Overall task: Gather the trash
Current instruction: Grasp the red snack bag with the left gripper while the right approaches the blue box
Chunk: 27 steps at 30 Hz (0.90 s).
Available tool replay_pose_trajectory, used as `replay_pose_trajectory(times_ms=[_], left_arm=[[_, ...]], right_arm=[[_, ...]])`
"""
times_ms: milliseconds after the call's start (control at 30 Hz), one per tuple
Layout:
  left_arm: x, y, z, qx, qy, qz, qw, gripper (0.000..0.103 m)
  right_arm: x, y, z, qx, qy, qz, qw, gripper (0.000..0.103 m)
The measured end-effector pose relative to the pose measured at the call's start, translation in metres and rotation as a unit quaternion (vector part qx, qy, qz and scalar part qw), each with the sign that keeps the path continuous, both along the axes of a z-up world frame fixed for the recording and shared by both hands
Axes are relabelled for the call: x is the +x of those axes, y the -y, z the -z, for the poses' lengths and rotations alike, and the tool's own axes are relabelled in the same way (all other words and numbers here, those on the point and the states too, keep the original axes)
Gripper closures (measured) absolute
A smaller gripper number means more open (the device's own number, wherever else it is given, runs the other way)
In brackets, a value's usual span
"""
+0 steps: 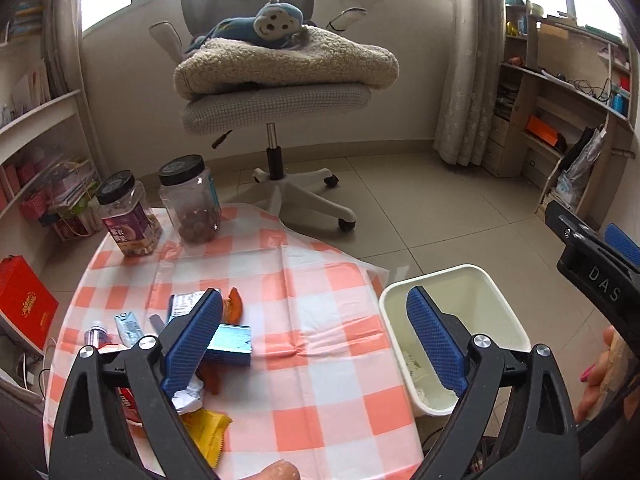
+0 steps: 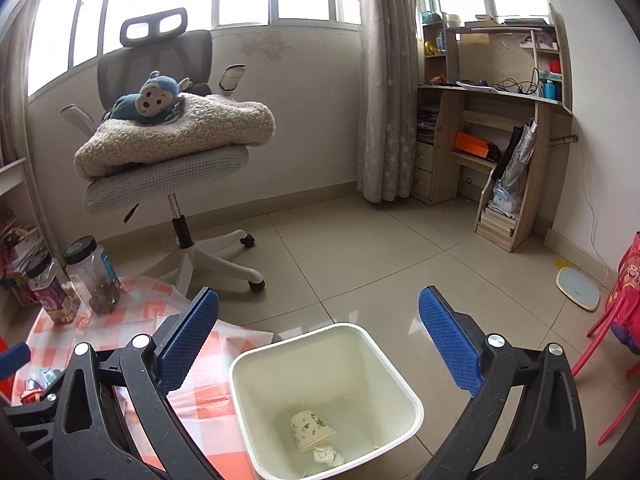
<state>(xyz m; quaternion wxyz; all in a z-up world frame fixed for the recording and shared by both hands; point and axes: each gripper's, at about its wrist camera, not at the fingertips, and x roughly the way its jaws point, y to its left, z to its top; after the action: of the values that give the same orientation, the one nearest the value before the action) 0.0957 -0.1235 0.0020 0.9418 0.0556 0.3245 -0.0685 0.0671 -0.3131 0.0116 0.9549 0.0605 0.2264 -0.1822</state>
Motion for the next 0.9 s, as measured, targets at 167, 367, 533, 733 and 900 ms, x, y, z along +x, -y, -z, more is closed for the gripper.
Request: replay_pose_trajectory(times_ms=[167, 367, 533, 733, 900], left_arm=[[0.005, -0.048, 0.006, 0.018, -0.005, -0.055, 0.9983, 0.012], [0.03, -0.131, 0.026, -0.014, -0.093, -0.137, 0.9862, 0.012], [0.051, -0.221, 0.053, -0.088, -0.204, -0.206, 0.953, 0.012], [0.056, -0.276, 0.074, -0.145, -0.269, -0.206, 0.9296, 0.012], [0.053, -0.253, 0.086, -0.156, -0.296, -0.181, 0.9249, 0.012]], right_arm=[[0.011, -0.037, 0.008, -0.015, -0.016, -0.042, 0.999, 0.007], [0.026, -0.085, 0.017, -0.035, -0.034, -0.093, 0.994, 0.007], [0.036, -0.127, 0.027, -0.066, -0.051, -0.136, 0.987, 0.007], [0.038, -0.169, 0.033, -0.097, -0.056, -0.182, 0.977, 0.007], [0.04, -0.189, 0.036, -0.116, -0.061, -0.197, 0.972, 0.007]])
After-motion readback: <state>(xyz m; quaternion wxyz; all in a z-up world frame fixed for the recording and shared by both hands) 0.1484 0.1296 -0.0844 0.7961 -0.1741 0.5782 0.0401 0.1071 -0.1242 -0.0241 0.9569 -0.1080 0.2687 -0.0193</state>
